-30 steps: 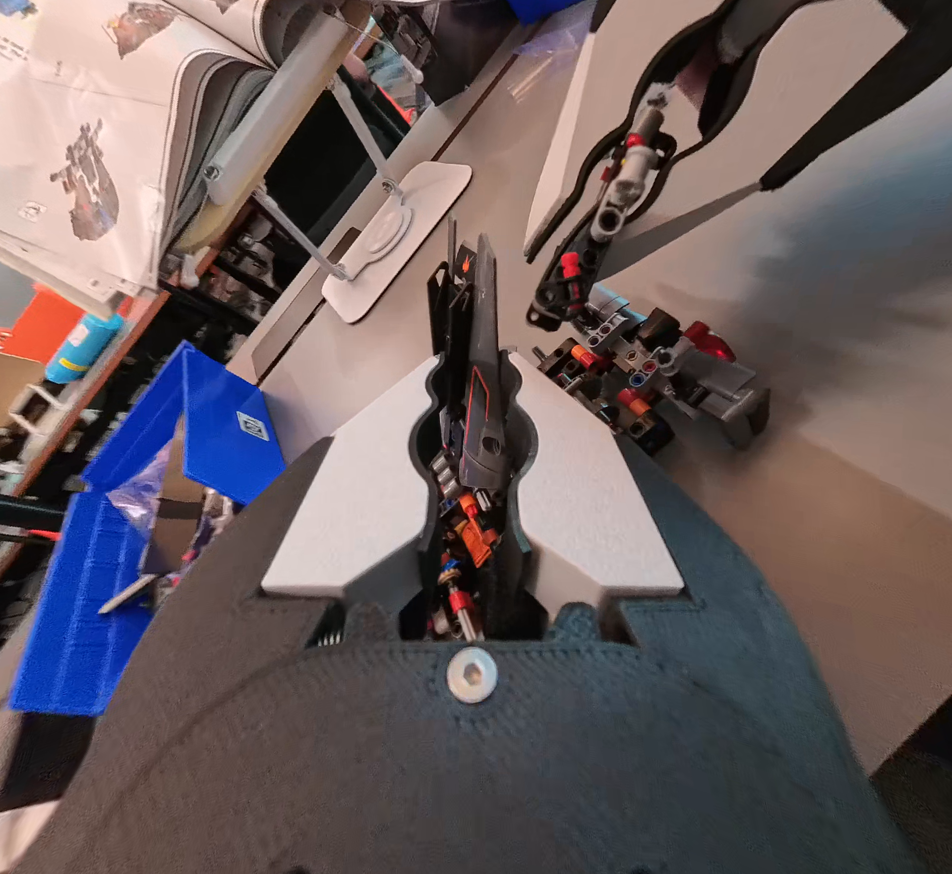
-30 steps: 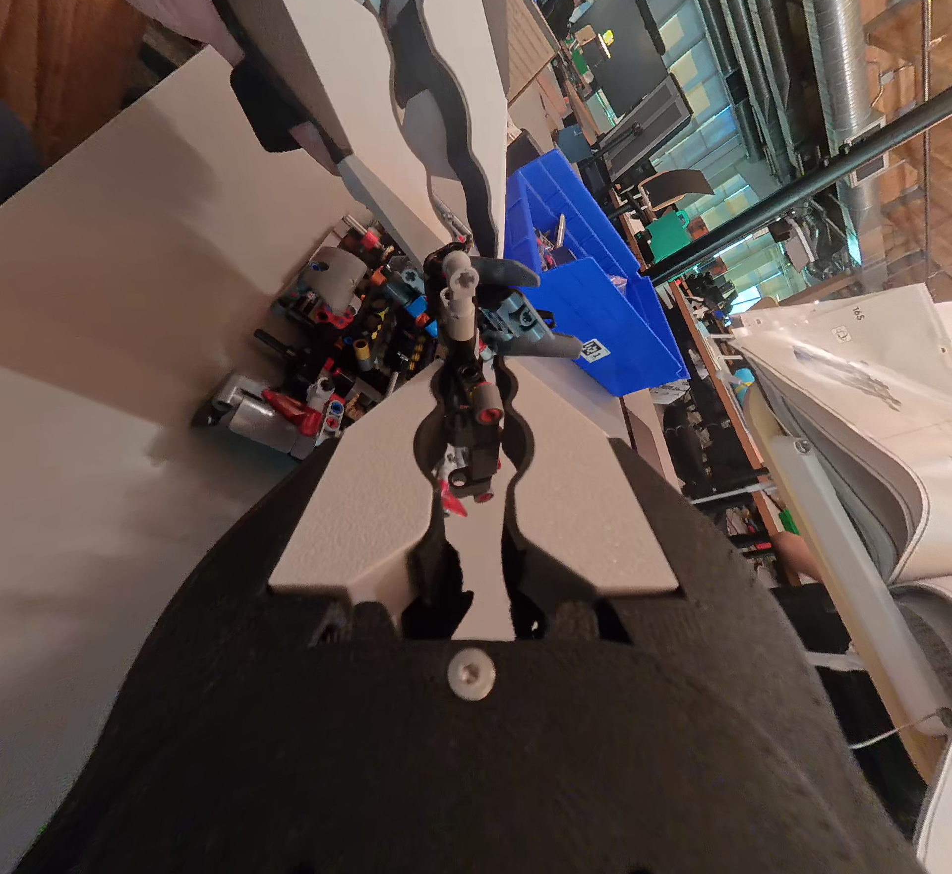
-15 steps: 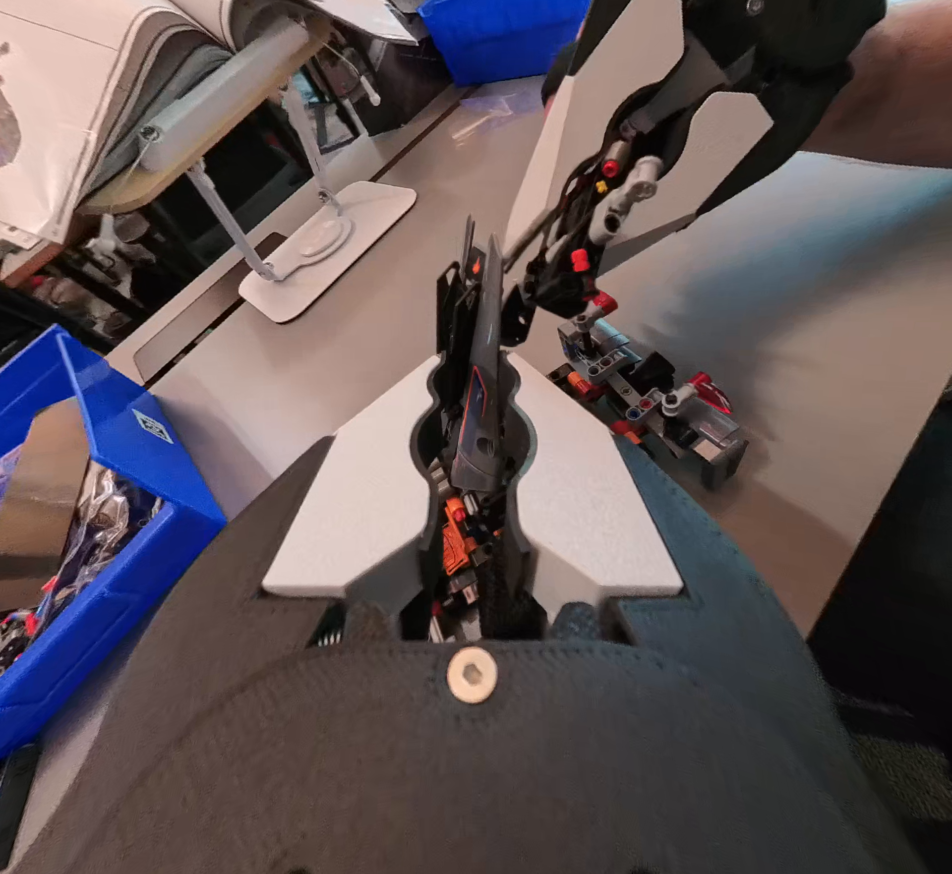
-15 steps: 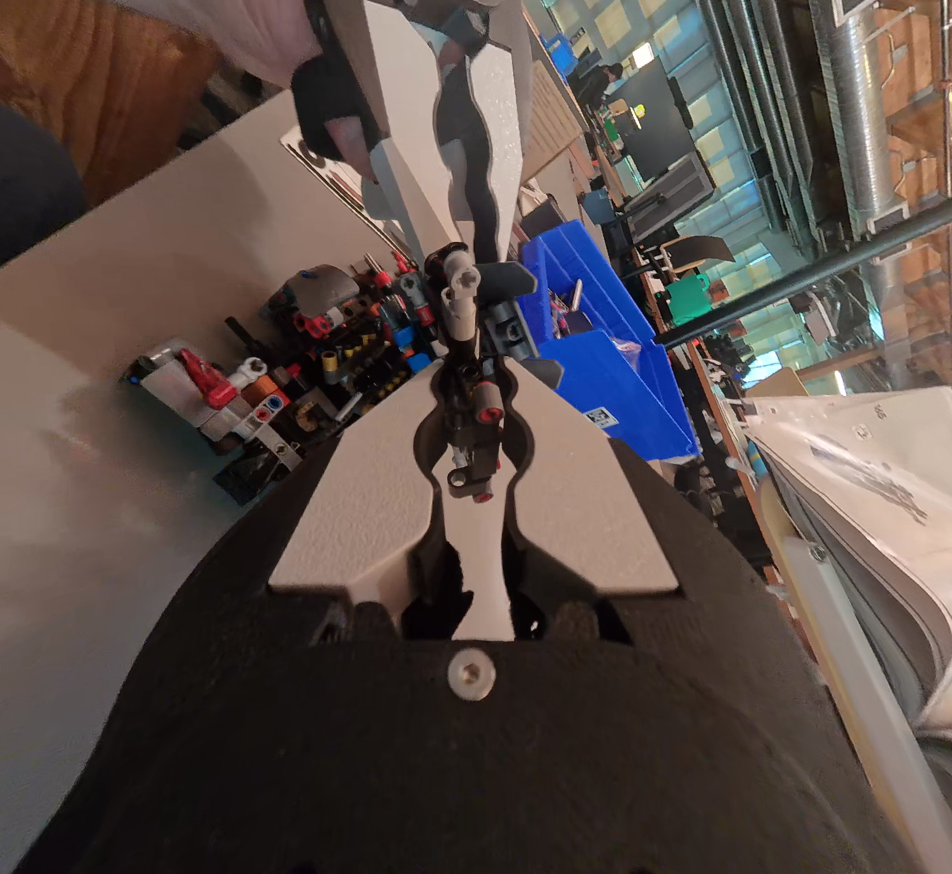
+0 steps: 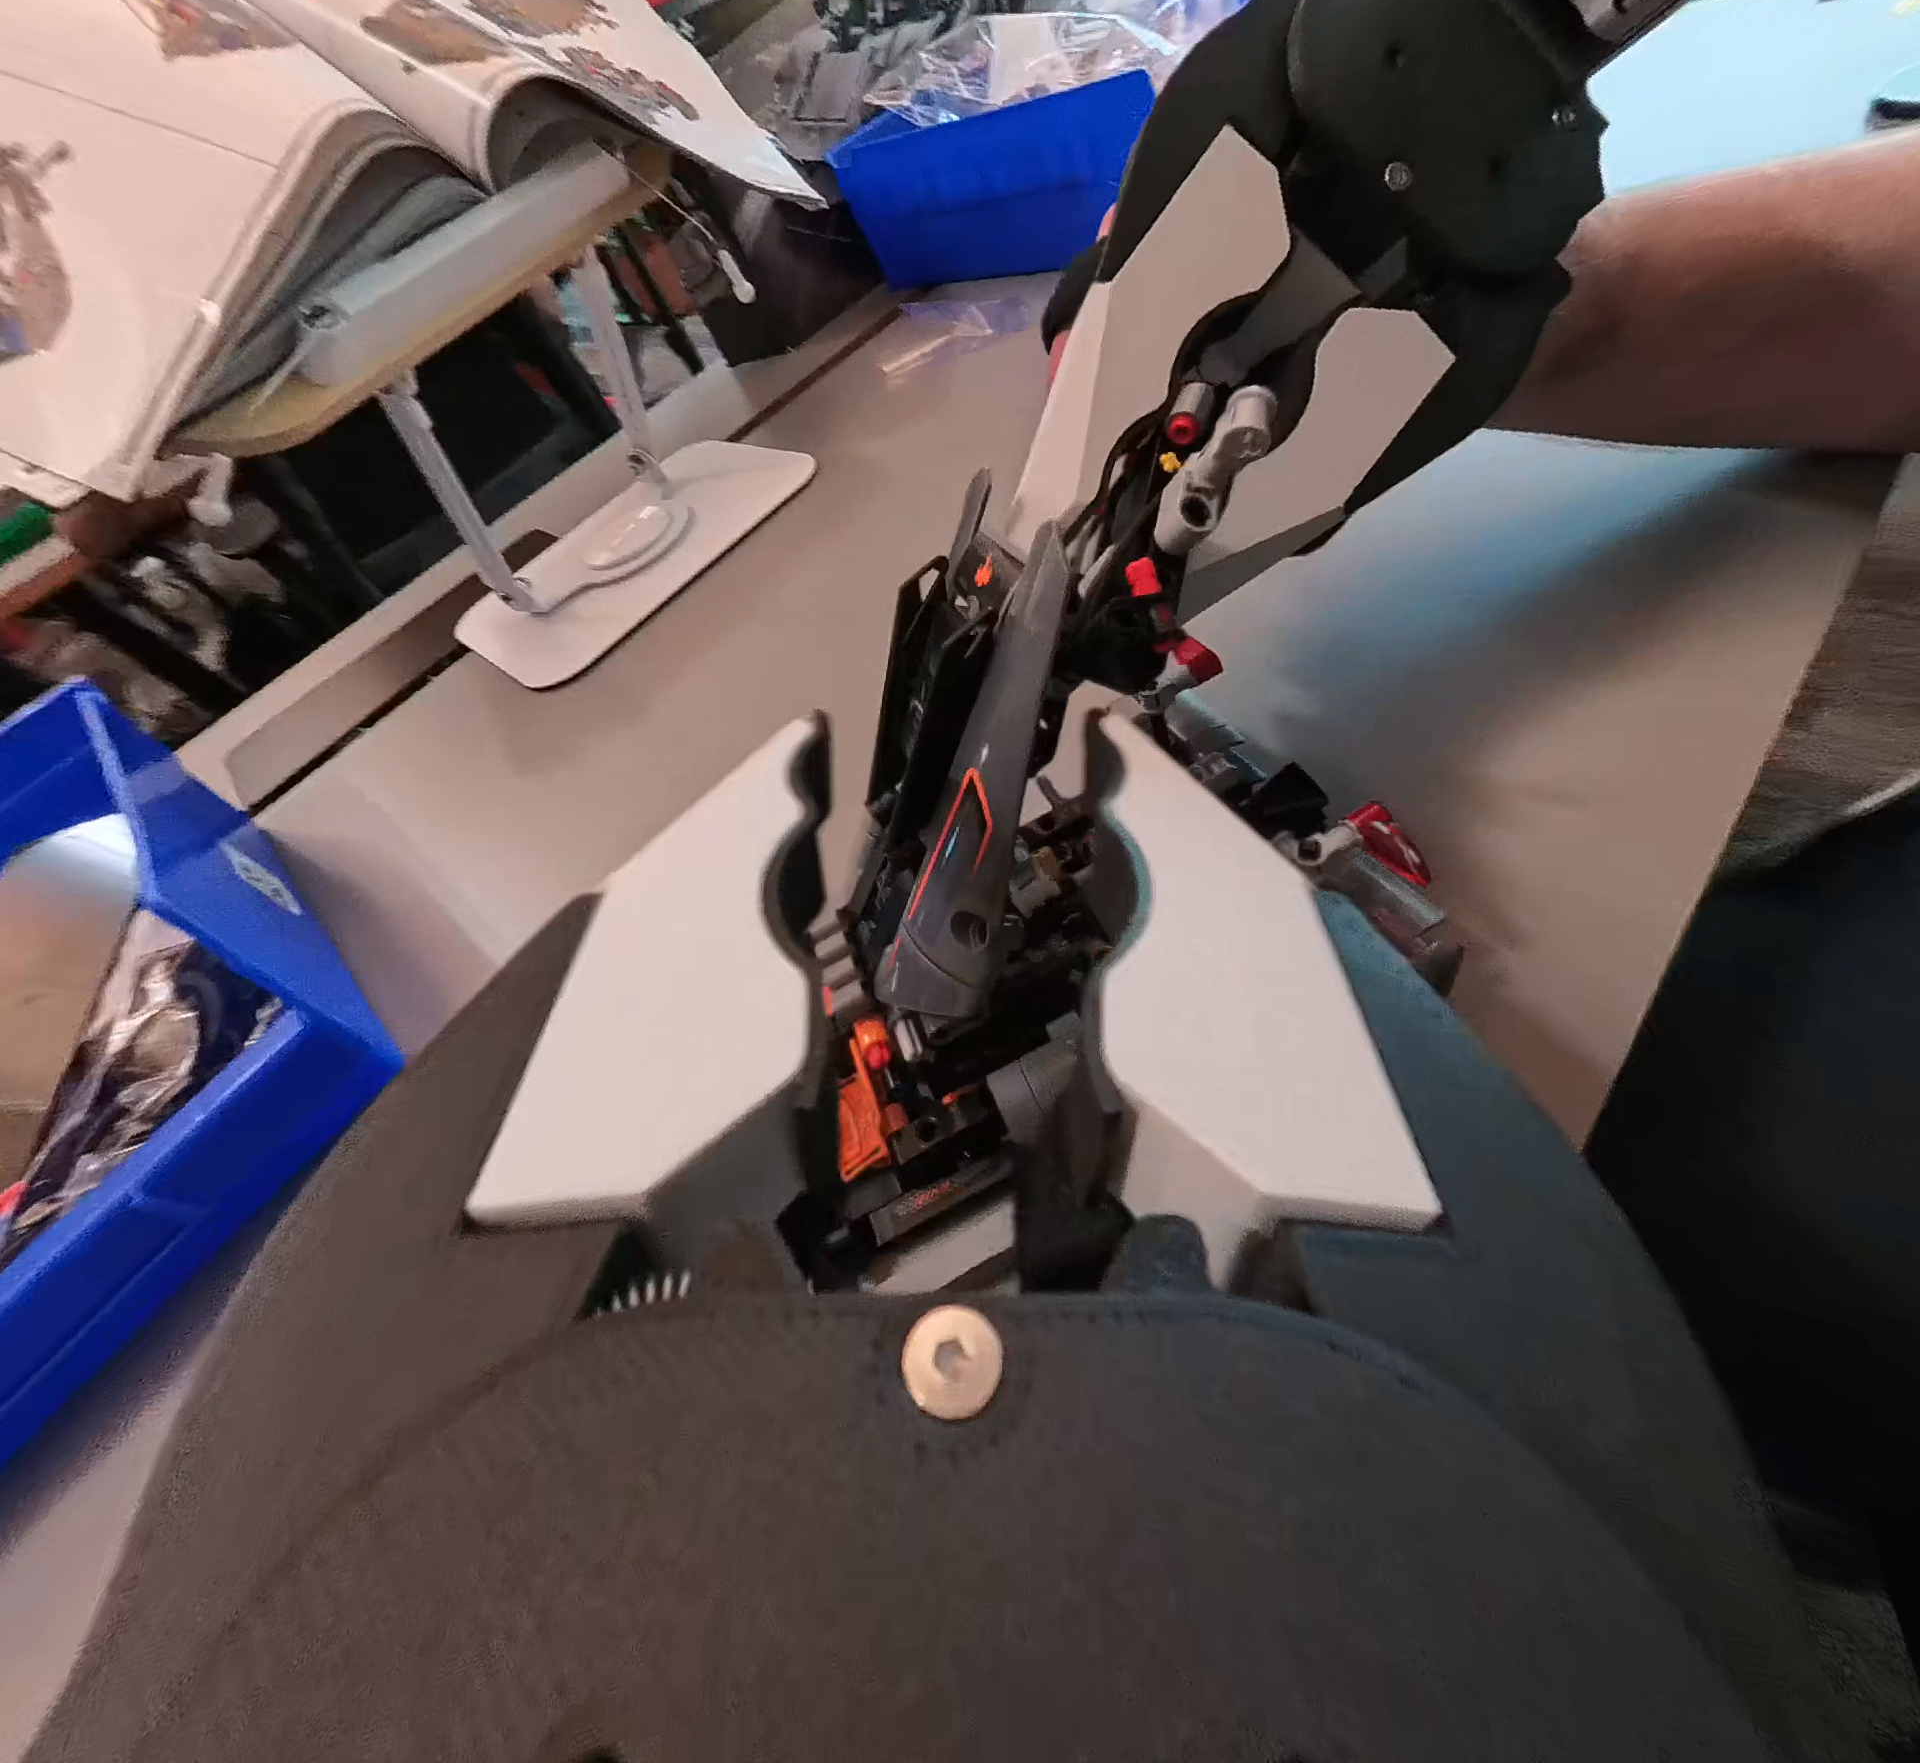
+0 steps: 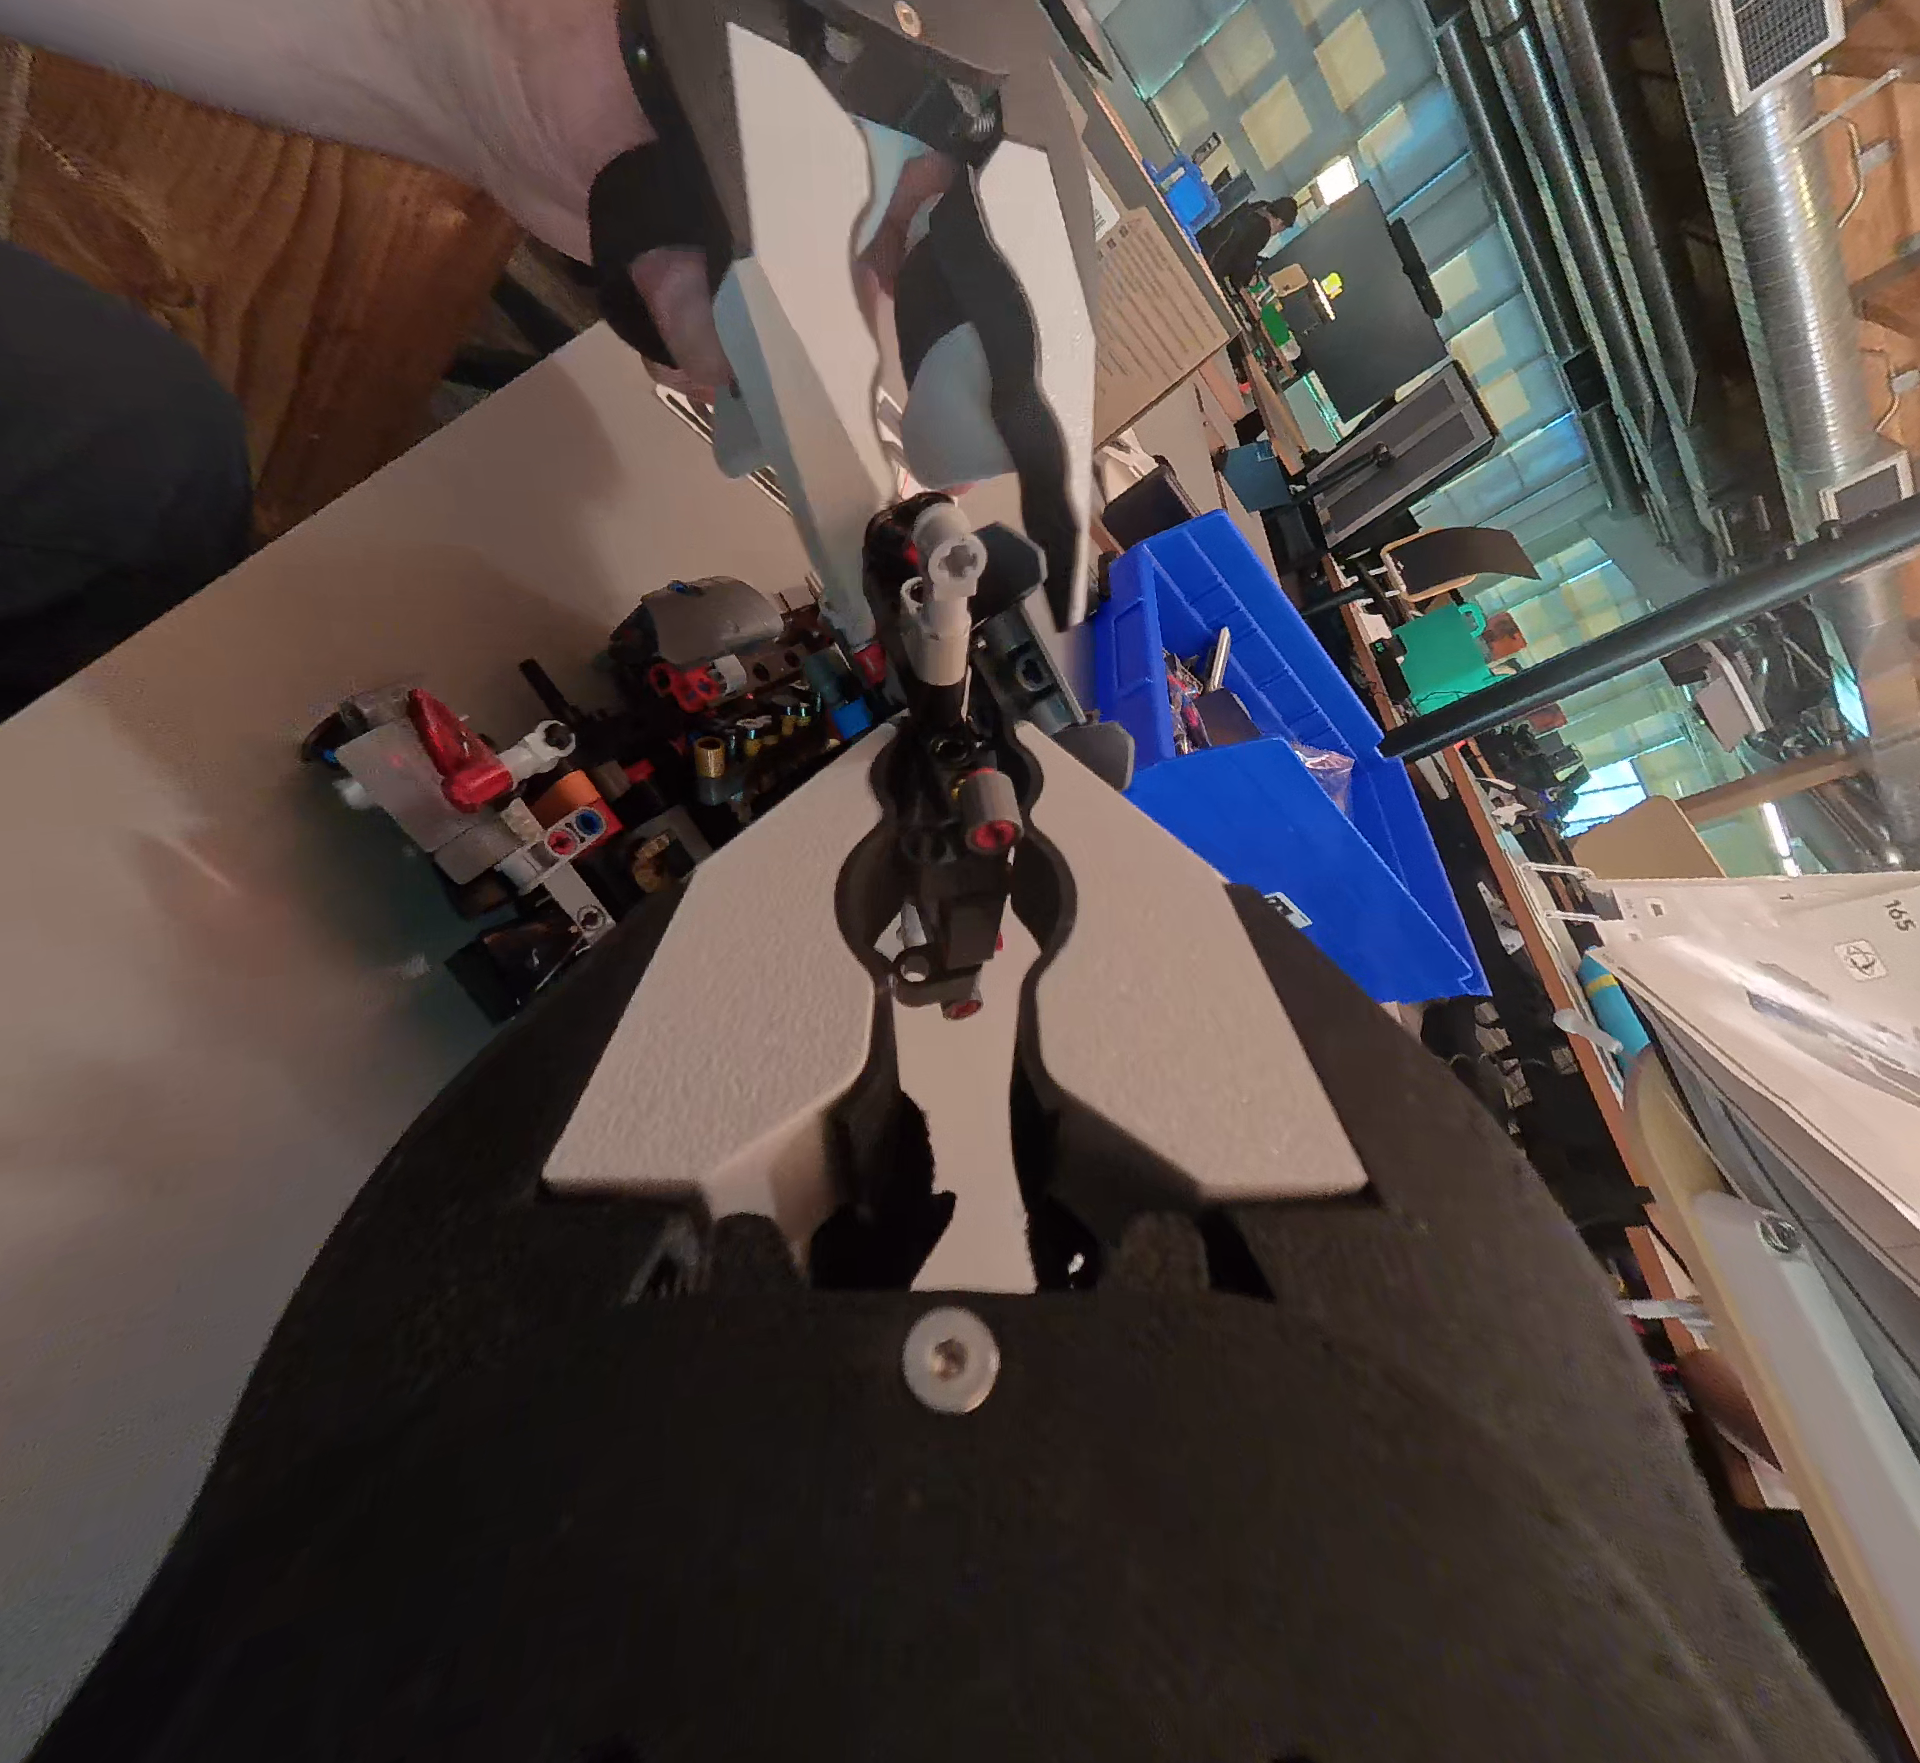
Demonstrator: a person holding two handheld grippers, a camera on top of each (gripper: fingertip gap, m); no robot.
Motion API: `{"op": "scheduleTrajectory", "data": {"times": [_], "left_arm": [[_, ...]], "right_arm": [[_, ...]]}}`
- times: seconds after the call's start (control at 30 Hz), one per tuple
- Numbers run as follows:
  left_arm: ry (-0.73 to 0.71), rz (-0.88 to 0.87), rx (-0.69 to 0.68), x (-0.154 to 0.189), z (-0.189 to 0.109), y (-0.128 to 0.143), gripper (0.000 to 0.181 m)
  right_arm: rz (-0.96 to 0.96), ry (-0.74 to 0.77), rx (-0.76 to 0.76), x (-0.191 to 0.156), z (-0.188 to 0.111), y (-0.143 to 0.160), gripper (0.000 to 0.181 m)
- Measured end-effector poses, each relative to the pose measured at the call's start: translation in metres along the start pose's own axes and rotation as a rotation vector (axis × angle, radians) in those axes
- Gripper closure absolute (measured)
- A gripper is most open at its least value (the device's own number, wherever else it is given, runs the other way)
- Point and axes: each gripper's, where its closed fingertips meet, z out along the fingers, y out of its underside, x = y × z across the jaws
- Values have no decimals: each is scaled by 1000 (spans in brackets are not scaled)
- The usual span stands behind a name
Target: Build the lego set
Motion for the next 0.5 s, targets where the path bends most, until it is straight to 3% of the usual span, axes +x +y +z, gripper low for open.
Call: {"op": "scheduleTrajectory", "data": {"times": [0.07,0.13,0.3,0.4,0.5], "left_arm": [[-50,16,4,2,0,-3,116],[-102,54,4,6,-1,-8,111],[-375,314,-71,7,-8,-21,128],[-401,407,-99,26,-11,-30,141],[-403,504,-212,34,-9,-24,149]], "right_arm": [[-3,-1,2,-1,0,-1,169],[-9,2,-2,-1,0,-1,169],[-13,7,-7,-1,2,-2,169],[-24,7,-17,-2,2,-2,169],[-39,1,-19,-4,2,-2,169]]}}
